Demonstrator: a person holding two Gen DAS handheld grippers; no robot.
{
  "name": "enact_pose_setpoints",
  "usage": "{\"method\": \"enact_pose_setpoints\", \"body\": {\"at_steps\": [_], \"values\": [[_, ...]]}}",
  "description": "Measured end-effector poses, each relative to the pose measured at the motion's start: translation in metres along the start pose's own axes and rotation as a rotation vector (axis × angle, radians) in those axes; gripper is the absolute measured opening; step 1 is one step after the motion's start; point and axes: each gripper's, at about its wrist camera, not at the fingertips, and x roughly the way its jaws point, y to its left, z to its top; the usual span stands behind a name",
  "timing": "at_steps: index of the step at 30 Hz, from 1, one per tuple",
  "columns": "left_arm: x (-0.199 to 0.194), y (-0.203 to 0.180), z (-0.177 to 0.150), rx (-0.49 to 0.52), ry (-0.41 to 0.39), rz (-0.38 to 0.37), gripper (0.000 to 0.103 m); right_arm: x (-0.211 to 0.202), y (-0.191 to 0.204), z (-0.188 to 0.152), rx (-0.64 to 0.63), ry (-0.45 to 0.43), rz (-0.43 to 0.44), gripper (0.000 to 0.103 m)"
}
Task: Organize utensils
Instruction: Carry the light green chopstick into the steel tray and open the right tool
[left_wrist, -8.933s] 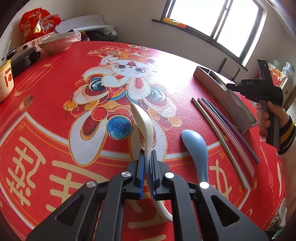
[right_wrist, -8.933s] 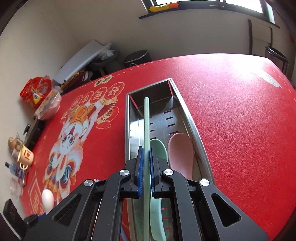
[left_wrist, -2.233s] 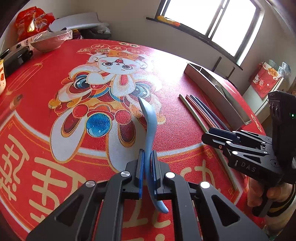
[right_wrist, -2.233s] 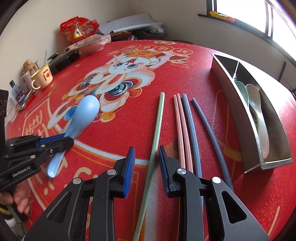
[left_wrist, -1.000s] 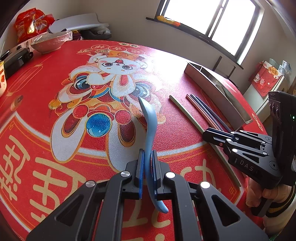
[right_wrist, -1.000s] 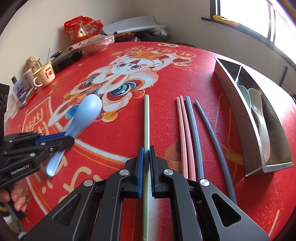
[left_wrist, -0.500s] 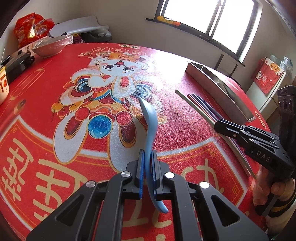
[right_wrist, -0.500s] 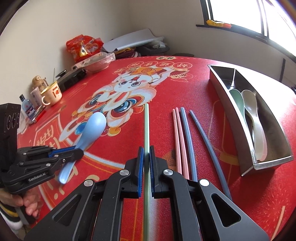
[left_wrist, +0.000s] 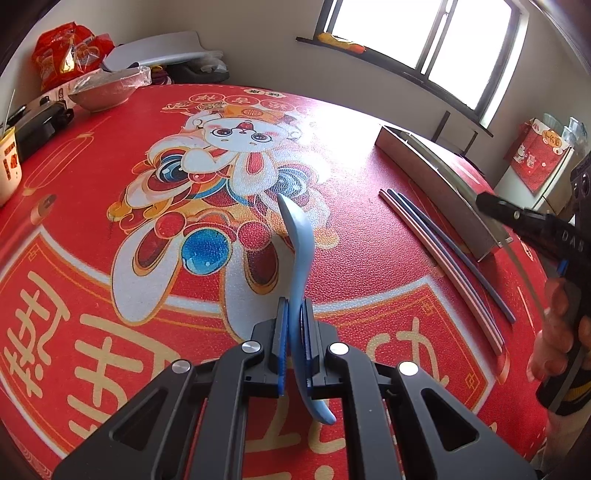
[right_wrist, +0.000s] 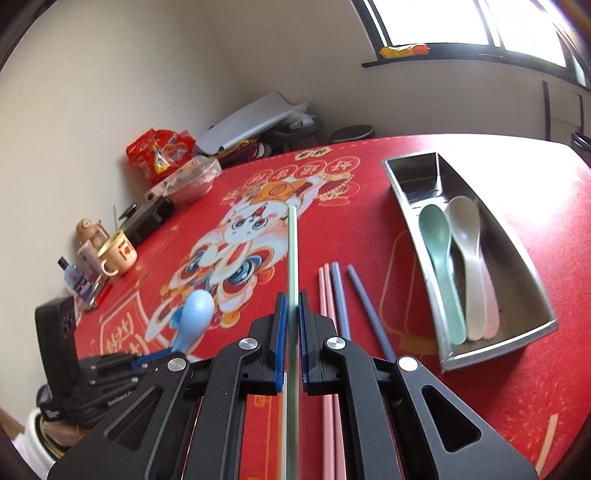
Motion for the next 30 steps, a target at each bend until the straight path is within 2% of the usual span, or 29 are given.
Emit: {"method": "enact_pose_setpoints", "body": {"at_steps": [5,11,17,25,30], "values": [[0.0,0.0,0.0,-0.001,0.001,-0.002,0.007,-0.003,-0.031,0.041,-0.003,-0.038,-0.101,0.006],[0.0,0.0,0.0,-0.001,0.001,-0.001,0.007,0.033,-0.074,0.063,0.031,0.043,-0.201,0.006],[0.001,0.0,-0.001,-0.004,0.001,-0.003,0.007,0.058,-0.1,0.065,0.121,0.101,-0.181,0.006],[0.001,0.0,-0.001,-0.003,0.001,-0.003,0.007,0.067,-0.102,0.064,0.155,0.13,-0.147,0.006],[0.001,0.0,-0.001,-0.002,0.001,-0.002,0.007,0.058,-0.098,0.065,0.145,0.106,-0.157,0.008]]}}
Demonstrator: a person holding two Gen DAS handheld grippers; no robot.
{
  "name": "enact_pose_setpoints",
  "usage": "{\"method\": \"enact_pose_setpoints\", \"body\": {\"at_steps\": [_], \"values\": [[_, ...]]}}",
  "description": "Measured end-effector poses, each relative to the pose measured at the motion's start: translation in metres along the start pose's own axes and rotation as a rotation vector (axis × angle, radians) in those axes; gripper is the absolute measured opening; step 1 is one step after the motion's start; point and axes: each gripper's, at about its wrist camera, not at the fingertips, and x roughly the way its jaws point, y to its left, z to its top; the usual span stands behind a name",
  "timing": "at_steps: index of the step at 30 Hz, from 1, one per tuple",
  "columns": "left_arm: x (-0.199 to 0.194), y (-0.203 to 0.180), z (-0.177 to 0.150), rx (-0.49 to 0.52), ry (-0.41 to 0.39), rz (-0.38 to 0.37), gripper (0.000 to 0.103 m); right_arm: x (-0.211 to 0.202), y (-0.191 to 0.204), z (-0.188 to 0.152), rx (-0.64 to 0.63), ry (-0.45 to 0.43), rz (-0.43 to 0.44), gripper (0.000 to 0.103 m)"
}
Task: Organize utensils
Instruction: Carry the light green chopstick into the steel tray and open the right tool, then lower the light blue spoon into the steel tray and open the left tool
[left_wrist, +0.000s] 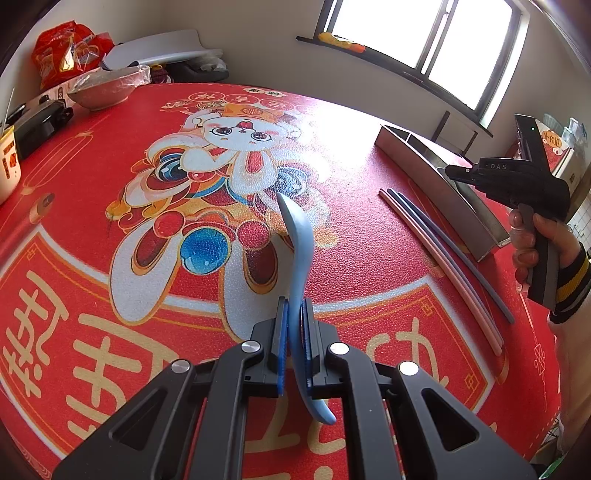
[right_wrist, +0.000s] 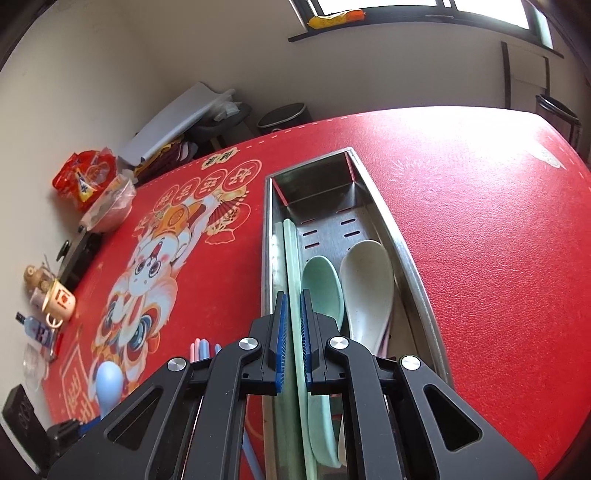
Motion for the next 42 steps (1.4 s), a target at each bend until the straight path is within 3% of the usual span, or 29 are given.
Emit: {"method": "enact_pose_setpoints", "body": {"at_steps": [8,11,13,15,20,28,31,42], "values": [[0.0,-0.003,0.0,0.018,0.0,0.022,0.007,-0.033,0.006,-0.021,-0.076,-0.093,-0.047,0.008],[0.0,-0.006,0.0,0.027,0.0,0.032,0.007,-0.04,0.008,-0.031,-0.113,-0.096,-0.01,0.009],[0.0,-0.007,0.0,0.034,0.002,0.039,0.007,-0.044,0.007,-0.037,-0.122,-0.094,0.01,0.017],[0.0,-0.01,0.0,0.047,0.006,0.055,0.007,-0.05,0.005,-0.042,-0.128,-0.117,0.008,0.058],[-0.001,-0.022,0.006,0.065,0.015,0.084,0.007,-0.059,-0.002,-0.047,-0.134,-0.148,0.04,0.059],[0.007,-0.07,0.033,0.085,-0.012,0.029,0.007,-0.056,-0.021,-0.047,-0.062,-0.116,0.054,0.071],[0.019,-0.095,0.044,0.092,-0.001,-0.011,0.007,-0.059,-0.03,-0.045,-0.028,-0.125,0.054,0.086],[0.065,-0.194,0.089,0.105,0.048,-0.132,0.007,-0.078,-0.084,-0.036,0.241,-0.181,0.087,0.087]]}}
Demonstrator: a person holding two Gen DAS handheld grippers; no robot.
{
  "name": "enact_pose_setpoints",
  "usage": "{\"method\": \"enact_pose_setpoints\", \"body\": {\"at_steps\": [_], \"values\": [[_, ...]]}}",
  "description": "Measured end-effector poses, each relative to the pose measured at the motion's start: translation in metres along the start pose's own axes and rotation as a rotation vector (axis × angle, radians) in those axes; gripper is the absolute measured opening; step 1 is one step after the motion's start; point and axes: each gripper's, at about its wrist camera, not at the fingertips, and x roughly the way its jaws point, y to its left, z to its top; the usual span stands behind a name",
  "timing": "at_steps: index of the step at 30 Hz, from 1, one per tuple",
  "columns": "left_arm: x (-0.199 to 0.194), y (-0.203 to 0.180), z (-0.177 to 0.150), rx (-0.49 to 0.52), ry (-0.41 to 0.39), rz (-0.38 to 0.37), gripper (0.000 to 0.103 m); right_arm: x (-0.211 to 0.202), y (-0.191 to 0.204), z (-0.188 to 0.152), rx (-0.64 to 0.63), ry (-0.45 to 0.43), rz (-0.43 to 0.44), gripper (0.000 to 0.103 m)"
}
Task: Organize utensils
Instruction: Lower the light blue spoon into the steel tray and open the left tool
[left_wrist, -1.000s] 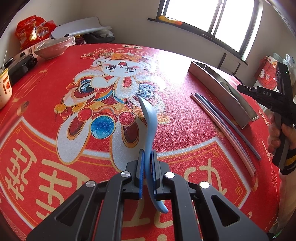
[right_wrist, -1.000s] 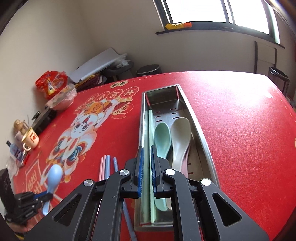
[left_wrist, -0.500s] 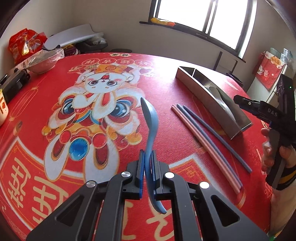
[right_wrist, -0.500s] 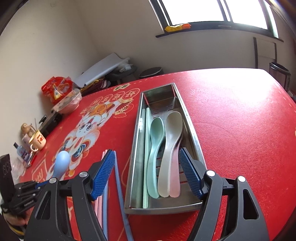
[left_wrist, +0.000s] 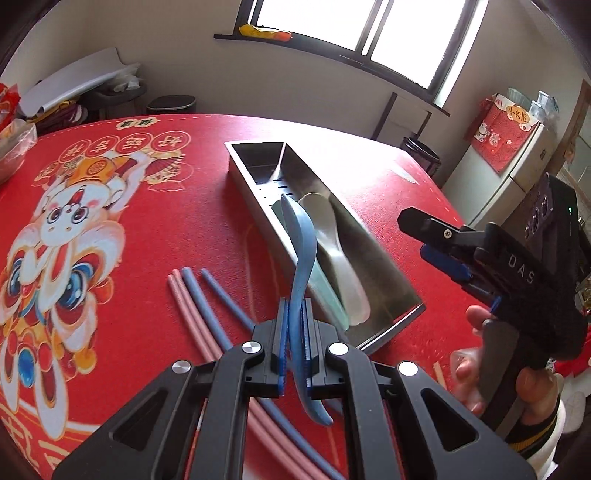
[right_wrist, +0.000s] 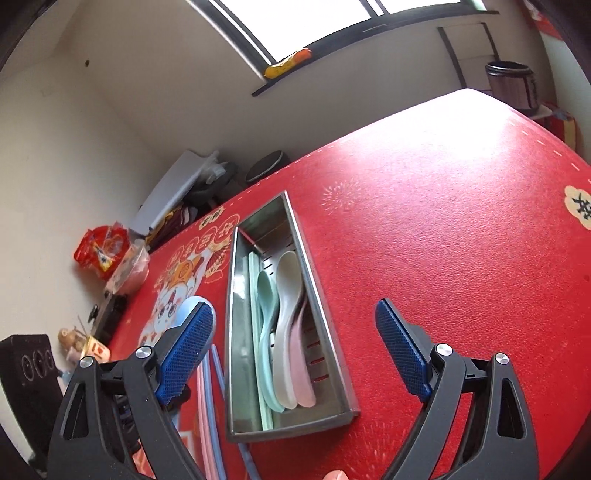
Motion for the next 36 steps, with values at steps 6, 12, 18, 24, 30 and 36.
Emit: {"method": "enact_pose_setpoints", "body": {"at_steps": [6,12,18,24,30,36], "values": [[0.029,-0.027,0.025,-0.029,0.015,0.035,0.007,-0.002,-0.016,0.005,0.06,-0.012,-0.031,0.087],[0.053,-0.038,0.038,-0.016,0.049,0.092,0.007,-0.005,-0.024,0.008,0.095,-0.011,-0.028,0.087],[0.068,-0.038,0.042,-0.016,0.079,0.119,0.007,-0.01,-0.027,0.011,0.108,-0.026,-0.03,0.087],[0.076,-0.039,0.042,-0.014,0.092,0.123,0.007,-0.013,-0.029,0.013,0.125,-0.035,-0.028,0.087],[0.081,-0.041,0.044,0.009,0.098,0.111,0.007,-0.013,-0.028,0.013,0.119,-0.029,-0.032,0.087],[0.068,-0.039,0.045,0.039,0.082,0.081,0.016,-0.015,-0.029,0.013,0.127,-0.038,-0.033,0.087]]}}
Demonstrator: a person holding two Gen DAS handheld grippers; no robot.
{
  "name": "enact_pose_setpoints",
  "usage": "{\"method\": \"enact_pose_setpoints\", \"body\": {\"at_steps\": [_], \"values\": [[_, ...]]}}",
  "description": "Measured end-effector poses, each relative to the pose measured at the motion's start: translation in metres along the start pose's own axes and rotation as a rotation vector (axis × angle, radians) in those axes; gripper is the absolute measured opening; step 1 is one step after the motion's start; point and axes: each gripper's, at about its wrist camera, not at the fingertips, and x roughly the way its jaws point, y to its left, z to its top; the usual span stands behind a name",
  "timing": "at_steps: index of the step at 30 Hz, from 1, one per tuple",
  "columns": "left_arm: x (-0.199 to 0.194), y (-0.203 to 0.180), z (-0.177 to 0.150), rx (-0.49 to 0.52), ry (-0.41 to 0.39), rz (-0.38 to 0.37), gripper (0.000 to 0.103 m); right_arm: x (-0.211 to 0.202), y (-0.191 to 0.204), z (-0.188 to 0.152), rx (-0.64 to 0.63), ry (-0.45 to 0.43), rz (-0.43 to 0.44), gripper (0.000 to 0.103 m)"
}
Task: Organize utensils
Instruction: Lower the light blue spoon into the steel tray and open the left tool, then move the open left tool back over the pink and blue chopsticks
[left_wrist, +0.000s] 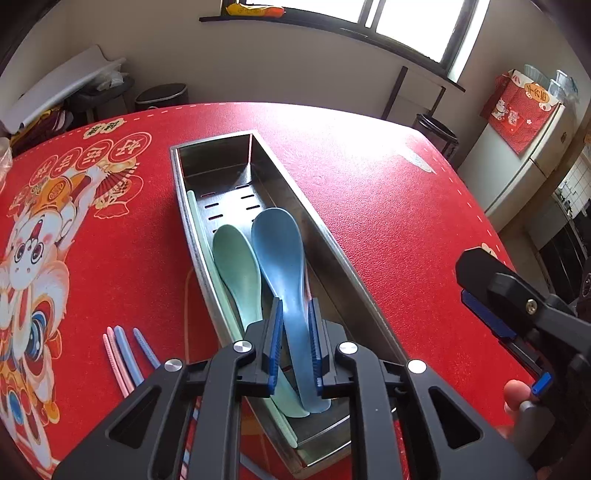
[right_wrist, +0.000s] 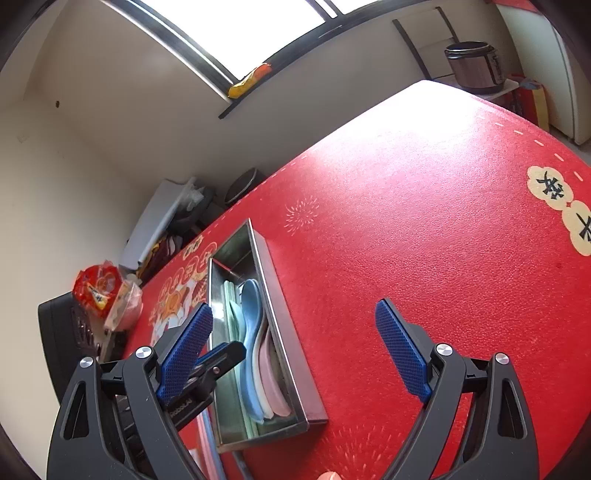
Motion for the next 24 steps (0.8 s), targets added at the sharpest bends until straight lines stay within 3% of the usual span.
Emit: {"method": "enact_pose_setpoints", "body": {"at_steps": [10,18,24], "values": [[-0.044,0.027,-0.019,0.054,-0.06,0.04,0.023,0.003,0.009,-0.005,-0.035,0.013,-0.006,0.087],[-0.065,0.061,-0.044,0.02,-0.062,0.065,0.025,0.014,0.03,-0.021,-0.142,0.022,-0.068,0.087],[-0.072,0.088,-0.068,-0.025,-0.059,0.082,0.025,0.011,0.048,-0.032,-0.2,0.015,-0.057,0.087]]}}
